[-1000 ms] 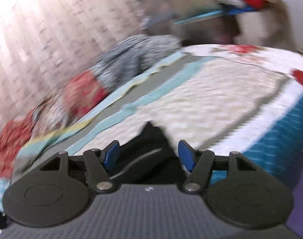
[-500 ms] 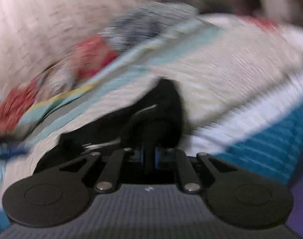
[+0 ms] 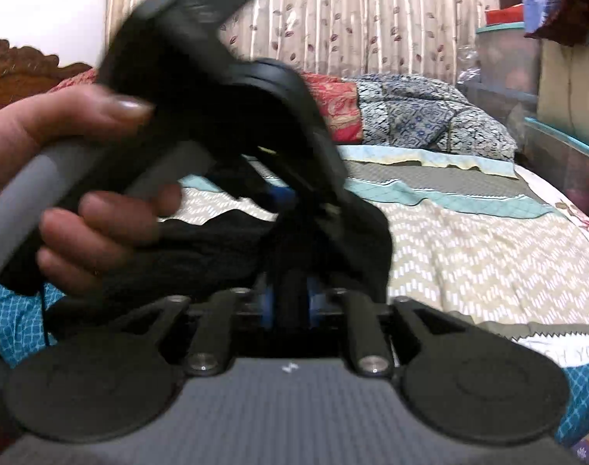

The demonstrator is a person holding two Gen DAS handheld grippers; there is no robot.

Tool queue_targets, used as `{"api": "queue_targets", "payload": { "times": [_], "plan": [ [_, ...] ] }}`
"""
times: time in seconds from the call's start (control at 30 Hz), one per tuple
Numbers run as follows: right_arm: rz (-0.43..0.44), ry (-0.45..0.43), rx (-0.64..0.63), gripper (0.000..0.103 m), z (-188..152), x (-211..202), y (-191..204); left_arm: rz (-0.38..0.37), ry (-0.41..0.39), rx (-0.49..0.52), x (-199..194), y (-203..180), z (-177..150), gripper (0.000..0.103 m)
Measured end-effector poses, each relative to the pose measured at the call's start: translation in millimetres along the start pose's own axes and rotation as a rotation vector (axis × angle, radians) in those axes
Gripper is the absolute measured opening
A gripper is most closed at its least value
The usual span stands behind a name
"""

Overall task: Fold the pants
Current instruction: 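Grasp the folded black pants with both tools and fold them over again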

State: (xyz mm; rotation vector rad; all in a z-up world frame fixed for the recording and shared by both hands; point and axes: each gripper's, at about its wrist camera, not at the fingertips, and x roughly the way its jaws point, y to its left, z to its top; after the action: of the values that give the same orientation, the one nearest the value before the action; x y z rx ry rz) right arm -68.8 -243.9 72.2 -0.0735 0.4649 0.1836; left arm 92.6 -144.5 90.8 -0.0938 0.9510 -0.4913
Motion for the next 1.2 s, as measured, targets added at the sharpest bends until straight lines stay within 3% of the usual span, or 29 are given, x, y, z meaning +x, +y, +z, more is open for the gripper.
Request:
{"api": "queue_targets", "payload": {
  "times": [0.03, 0.07, 0.13, 0.17, 0.27, 0.43, 0.57, 0.67, 0.77, 0.8, 0.83, 0.9, 0.93, 1.07, 1.2],
  "plan": [
    [-0.013, 0.003, -0.008, 0.057, -2, 0, -1, -0.008, -0.017, -0.006, -6, 5, 0, 0.016],
    [-0.027, 0.009, -0.022, 0.054, -6, 0, -1, -0.026, -0.031, -0.015, -11, 9, 0, 0.016],
    [-0.032, 0.051, -0.026, 0.017, -10, 6, -3, -0.071, -0.046, -0.034, -21, 19, 1, 0.016],
    [-0.008, 0.074, -0.002, 0.01, -8, 7, -4, -0.09, -0.053, -0.042, -25, 24, 4, 0.016],
    [0.075, 0.027, 0.038, 0.01, 7, 5, 3, -0.108, -0.112, -0.05, -46, 40, 5, 0.016],
    [0.221, -0.033, -0.045, 0.01, 37, -4, 45, -0.123, -0.204, -0.123, -90, 92, -5, 0.016],
    [0.316, 0.021, -0.127, 0.01, 38, 15, 92, -0.05, -0.207, -0.202, -100, 140, -31, 0.016],
    [0.378, 0.133, -0.143, 0.014, 28, 50, 113, 0.027, -0.159, -0.285, -83, 174, -56, 0.018],
    [0.384, 0.299, -0.147, 0.022, 5, 86, 124, 0.116, -0.061, -0.364, -50, 199, -80, 0.024],
    [0.386, 0.315, -0.14, 0.022, 2, 89, 123, 0.142, -0.03, -0.377, -40, 202, -88, 0.03],
    [0.396, 0.311, -0.116, 0.023, 5, 88, 118, 0.146, -0.02, -0.384, -34, 203, -94, 0.035],
    [0.431, 0.311, -0.065, 0.044, 16, 81, 105, 0.134, -0.038, -0.386, -34, 202, -101, 0.042],
    [0.44, 0.298, -0.042, 0.048, 15, 74, 99, 0.131, -0.048, -0.378, -35, 201, -101, 0.047],
    [0.437, 0.229, 0.066, 0.048, 25, 50, 70, 0.12, -0.072, -0.404, -49, 207, -112, 0.055],
    [0.304, 0.156, 0.191, 0.048, 34, 35, 34, 0.113, -0.099, -0.435, -66, 206, -118, 0.06]
  ]
}}
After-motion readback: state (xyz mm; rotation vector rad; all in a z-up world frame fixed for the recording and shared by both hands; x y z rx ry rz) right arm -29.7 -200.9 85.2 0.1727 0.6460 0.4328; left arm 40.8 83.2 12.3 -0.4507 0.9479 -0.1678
